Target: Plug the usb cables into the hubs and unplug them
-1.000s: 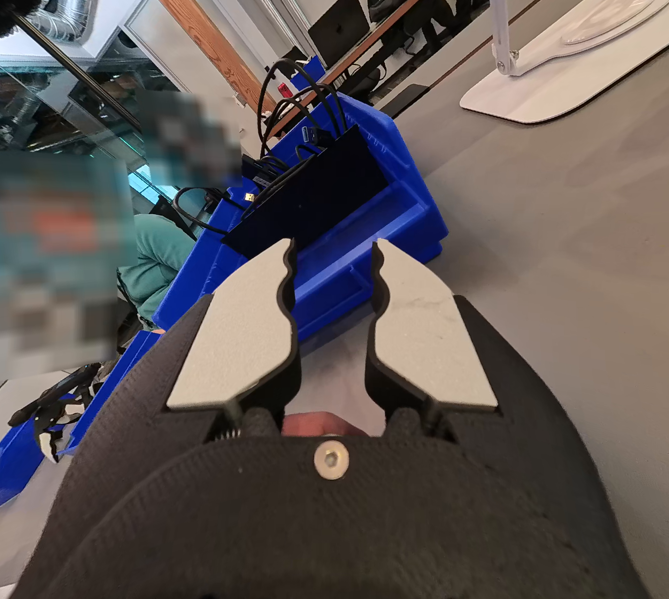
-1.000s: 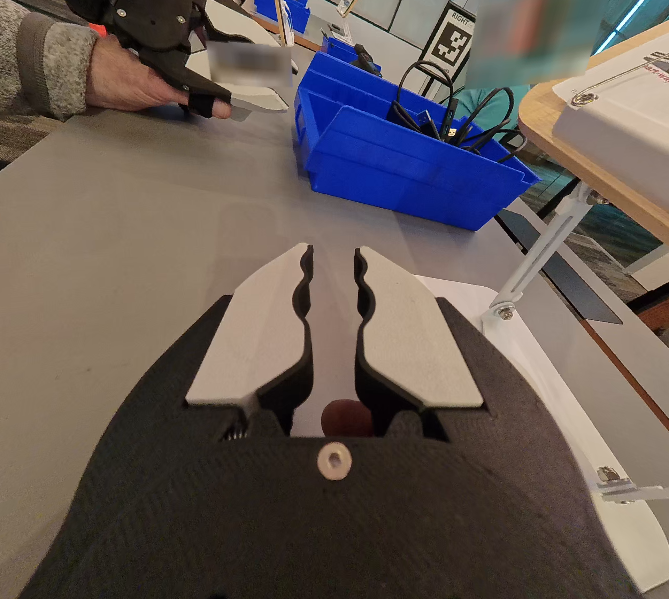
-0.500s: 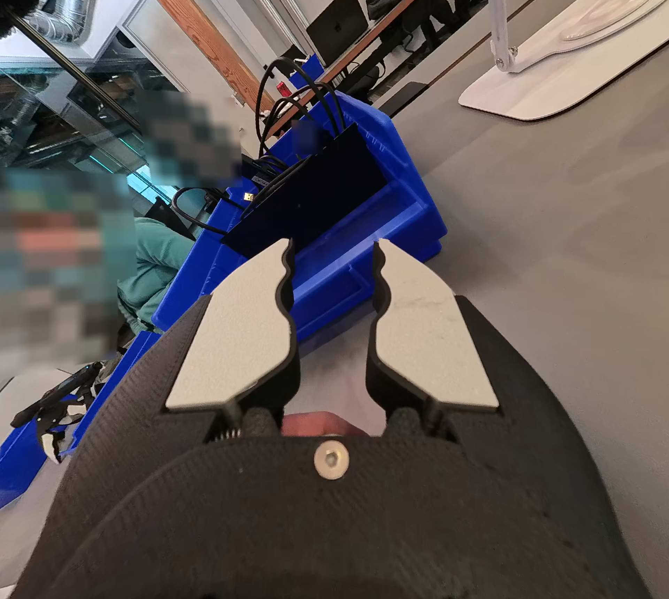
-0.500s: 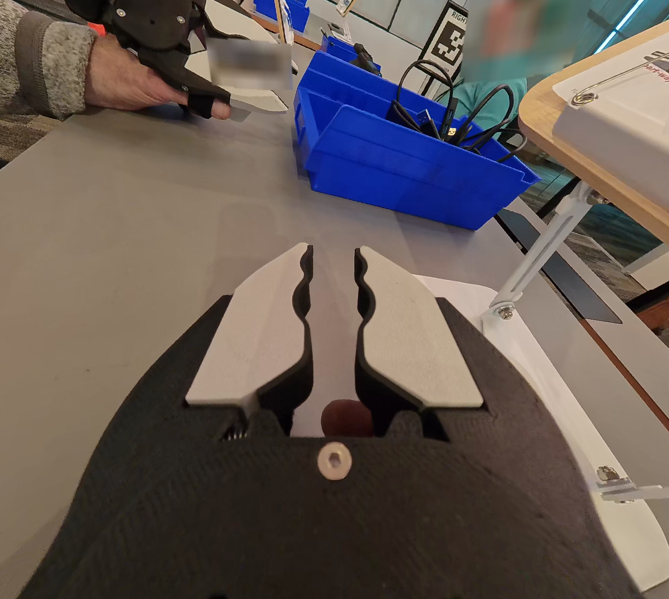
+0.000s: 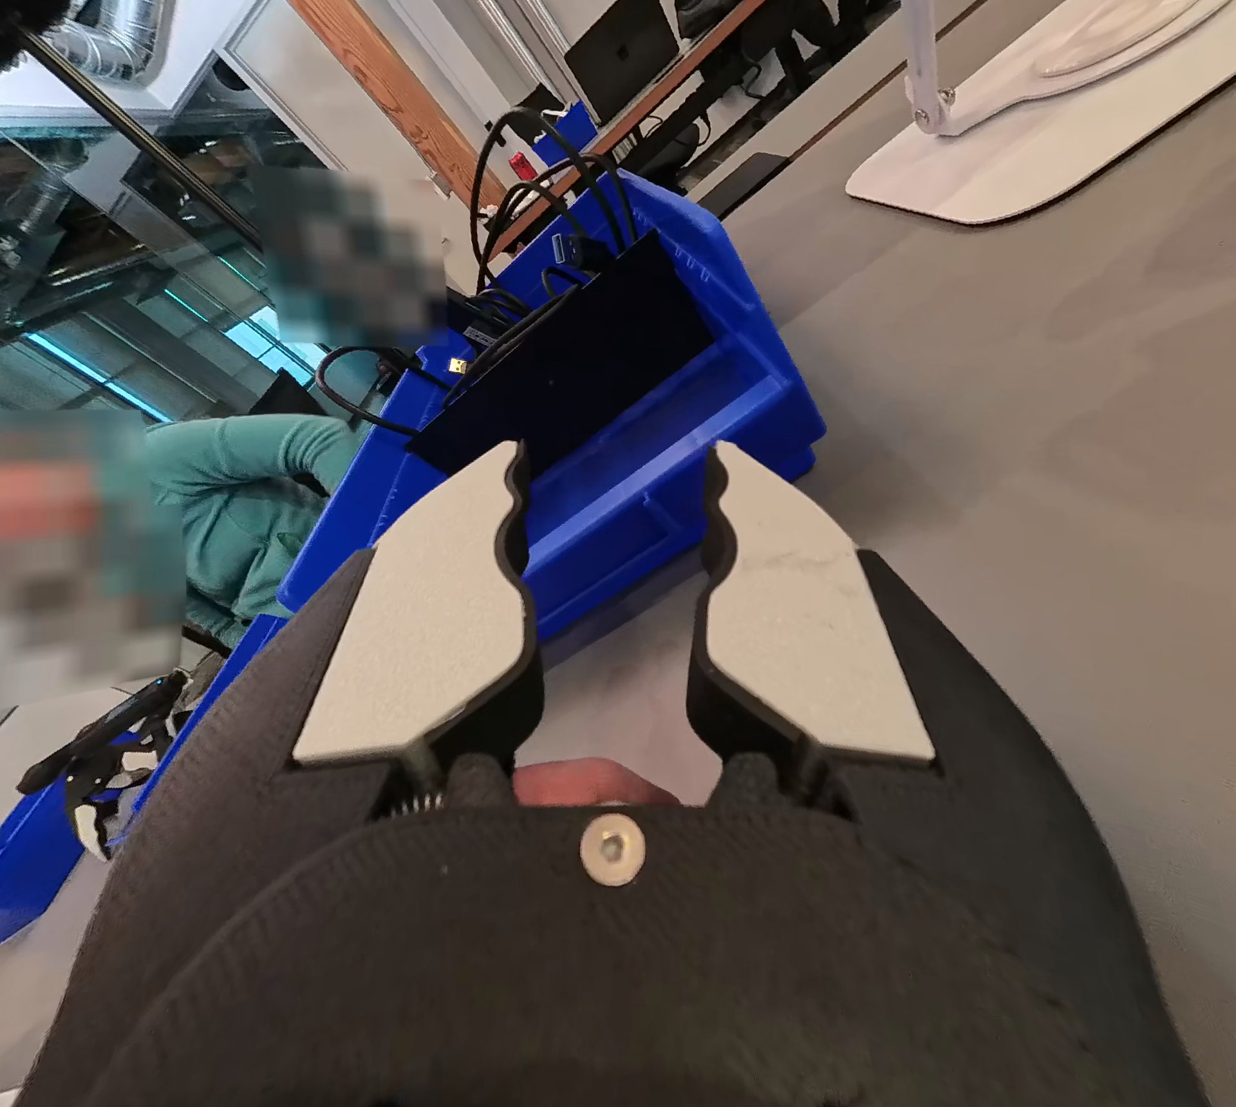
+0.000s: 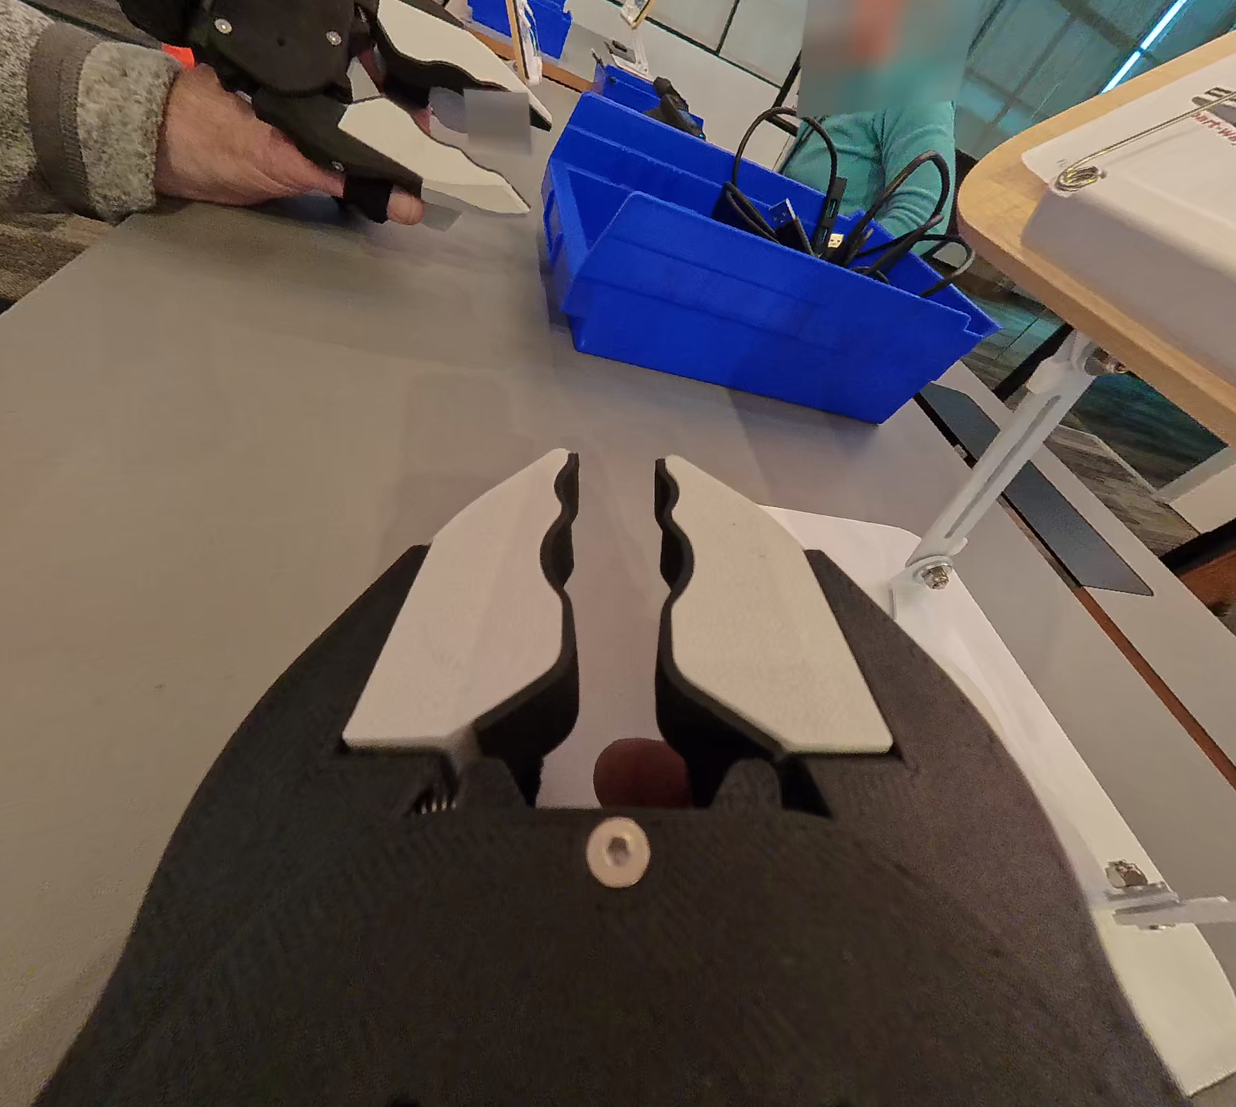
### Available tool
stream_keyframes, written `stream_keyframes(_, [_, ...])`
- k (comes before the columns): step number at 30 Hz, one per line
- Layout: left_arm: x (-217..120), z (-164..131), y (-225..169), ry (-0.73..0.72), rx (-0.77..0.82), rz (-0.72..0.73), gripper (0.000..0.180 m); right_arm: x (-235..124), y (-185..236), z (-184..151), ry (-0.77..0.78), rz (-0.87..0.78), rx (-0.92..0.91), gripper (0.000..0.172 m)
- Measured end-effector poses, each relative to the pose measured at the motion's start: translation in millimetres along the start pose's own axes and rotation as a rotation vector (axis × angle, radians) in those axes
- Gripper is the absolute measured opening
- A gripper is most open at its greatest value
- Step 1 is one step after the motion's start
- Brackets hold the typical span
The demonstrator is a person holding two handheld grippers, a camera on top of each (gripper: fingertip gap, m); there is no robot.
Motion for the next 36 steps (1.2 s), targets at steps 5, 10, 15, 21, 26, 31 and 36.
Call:
stream_keyframes(5, [-0.9,0.7,3.3,-0.014,-0.026,0.010,0.052,1.7,2.2,-0.8,0.014,0.005,-0.016,0.022])
stream_keyframes(10, [-1.1,0.8,3.4,-0.015,-0.027,0.013,0.049,0.8,0.9,-0.3,0.006,0.002,-0.006,0.022])
stream_keyframes(15, [-0.3,1.1,-0.3,-0.010,-0.001,-0.004,0.036,2.0,4.0,-0.6,0.016,0.009,-0.021,0.021])
stream_keyframes(21, [-2.2,1.4,0.8,-0.020,-0.012,-0.003,0.024,0.5,6.6,-0.1,0.012,0.018,-0.022,0.021])
stream_keyframes(26, [0.2,0.9,-5.0,0.000,0.030,-0.027,0.020,-0.5,5.8,0.3,0.005,0.016,-0.014,0.021])
stream_keyframes(31, [0.5,0.7,-3.7,0.002,0.024,-0.019,0.024,-0.9,4.6,0.5,0.000,0.014,-0.006,0.021])
stream_keyframes(36, [1.2,0.4,-4.9,0.008,0.035,-0.022,0.026,-0.5,3.7,0.4,0.000,0.015,0.001,0.021])
Point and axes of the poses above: each gripper's, where its closed fingertips meet, x out along the fingers, z out of its top, y = z × x across the jaws, the point moved 5 cm from there along -x, back along the fingers, and after that the axes turned 4 degrees about x, right-handed, at the moved point
